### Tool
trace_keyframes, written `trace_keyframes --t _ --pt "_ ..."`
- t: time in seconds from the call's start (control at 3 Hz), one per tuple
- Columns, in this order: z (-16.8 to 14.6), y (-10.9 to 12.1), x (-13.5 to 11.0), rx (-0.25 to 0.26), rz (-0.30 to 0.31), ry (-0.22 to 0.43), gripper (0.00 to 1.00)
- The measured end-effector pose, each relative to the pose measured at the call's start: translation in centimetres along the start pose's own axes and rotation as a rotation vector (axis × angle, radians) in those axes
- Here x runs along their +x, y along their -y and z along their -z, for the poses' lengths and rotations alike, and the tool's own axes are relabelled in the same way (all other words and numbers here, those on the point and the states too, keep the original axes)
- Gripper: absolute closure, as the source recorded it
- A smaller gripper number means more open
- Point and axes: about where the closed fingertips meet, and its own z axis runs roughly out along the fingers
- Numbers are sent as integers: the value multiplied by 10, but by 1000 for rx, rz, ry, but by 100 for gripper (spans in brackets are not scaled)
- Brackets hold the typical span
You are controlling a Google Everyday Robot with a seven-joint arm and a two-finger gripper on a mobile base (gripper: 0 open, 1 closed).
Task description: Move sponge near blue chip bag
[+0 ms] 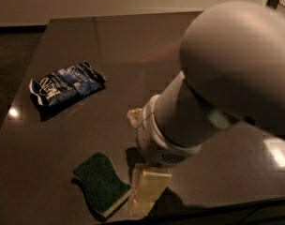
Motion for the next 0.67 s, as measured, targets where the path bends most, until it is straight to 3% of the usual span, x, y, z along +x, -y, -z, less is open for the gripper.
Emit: trace_keyframes --t 0.67 --pt "-42 -11 -13 -38 12 31 0"
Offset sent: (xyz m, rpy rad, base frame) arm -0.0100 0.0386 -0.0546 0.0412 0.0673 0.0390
